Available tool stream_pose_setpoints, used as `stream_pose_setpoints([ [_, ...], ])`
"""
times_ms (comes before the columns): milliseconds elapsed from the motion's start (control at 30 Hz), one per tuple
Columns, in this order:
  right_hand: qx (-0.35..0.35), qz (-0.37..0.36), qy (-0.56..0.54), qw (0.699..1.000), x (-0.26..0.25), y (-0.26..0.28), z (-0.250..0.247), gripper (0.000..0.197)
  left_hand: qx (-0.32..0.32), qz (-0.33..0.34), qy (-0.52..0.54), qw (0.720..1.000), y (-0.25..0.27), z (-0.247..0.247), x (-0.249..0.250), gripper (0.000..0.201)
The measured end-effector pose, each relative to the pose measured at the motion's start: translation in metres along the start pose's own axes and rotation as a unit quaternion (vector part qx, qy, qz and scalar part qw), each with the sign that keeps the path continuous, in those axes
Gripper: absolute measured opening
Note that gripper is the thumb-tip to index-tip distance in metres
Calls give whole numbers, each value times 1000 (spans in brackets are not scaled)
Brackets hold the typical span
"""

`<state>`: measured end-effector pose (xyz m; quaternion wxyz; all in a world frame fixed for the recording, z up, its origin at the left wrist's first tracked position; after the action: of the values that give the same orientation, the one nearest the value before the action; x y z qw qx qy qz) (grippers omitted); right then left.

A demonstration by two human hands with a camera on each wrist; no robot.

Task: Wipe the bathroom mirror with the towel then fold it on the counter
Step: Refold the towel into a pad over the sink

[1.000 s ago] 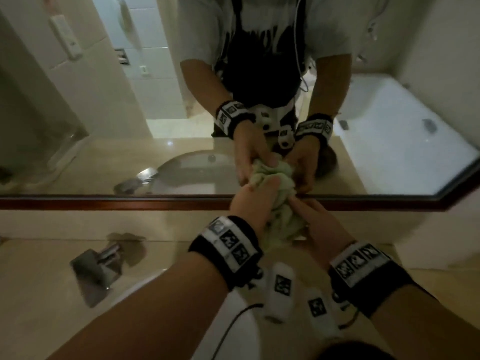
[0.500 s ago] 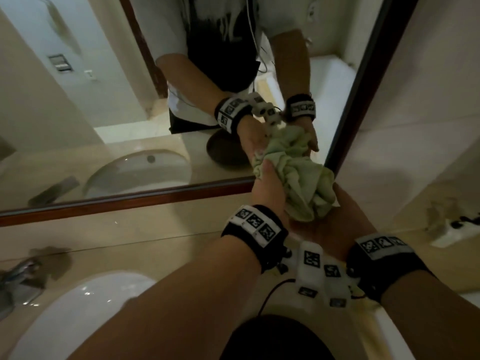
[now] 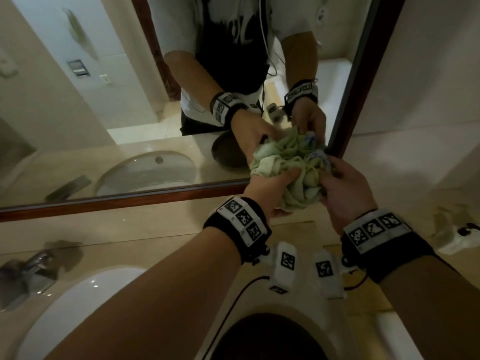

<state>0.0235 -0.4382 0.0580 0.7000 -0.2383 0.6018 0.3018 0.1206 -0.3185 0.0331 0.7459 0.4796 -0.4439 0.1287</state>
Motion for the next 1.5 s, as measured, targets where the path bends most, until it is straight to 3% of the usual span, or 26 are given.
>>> stream_pose_setpoints([
  [67,16,-1,17,1000,4,-5,4,30,5,22,-15,1000,-3,0,5,57],
  [167,15,-7,32,999,13,-10,11,36,64,60,-90,992,-17,-12,1,72],
  [267,-13,-27,11,999,14,-6,28,29,35,45,-52,997,-22,-28,-3,87],
  [333,-58,-46,27,997,11,0,49,30,24,41,-15,999,-10,-44,3,66],
  [433,-134,-87,78,984,5,17,94,48,43,34,0,999,-9,-89,0,39],
  [533,-199,-151,270,930,2,32,148,58,70,13,49,996,-4,-139,-4,24],
  [667,-260,-209,405,851,6,52,245,62,75,-31,128,988,4,-227,-3,30],
  [867,-320,-234,421,816,46,95,404,58,90,12,201,975,35,-397,1,31],
  [1000,-340,-260,441,789,69,126,516,59,27,49,251,966,78,-503,20,48],
  [1133,-363,-321,454,748,84,160,619,58,-22,91,276,957,129,-592,37,40],
  [1267,-388,-277,462,748,110,189,736,59,78,144,246,955,158,-710,26,49],
  [1333,-411,-272,452,743,123,205,791,61,151,156,224,950,166,-765,20,43],
  [1400,-437,-278,438,734,134,221,842,63,255,163,207,930,176,-819,17,43],
  [1500,-462,-269,445,718,148,237,897,67,387,154,166,894,188,-879,13,68],
])
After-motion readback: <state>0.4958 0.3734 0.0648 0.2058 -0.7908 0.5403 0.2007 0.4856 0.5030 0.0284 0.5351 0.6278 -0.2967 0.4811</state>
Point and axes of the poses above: each hand's wrist, its own y-axis away from the middle knuckle, its own z-axis out of the palm, x = y × z, the point moved 5 cm from there along -y, towards the middle knuckle, and after that the axes turned 6 degrees about -z, right-handed, at the moved point
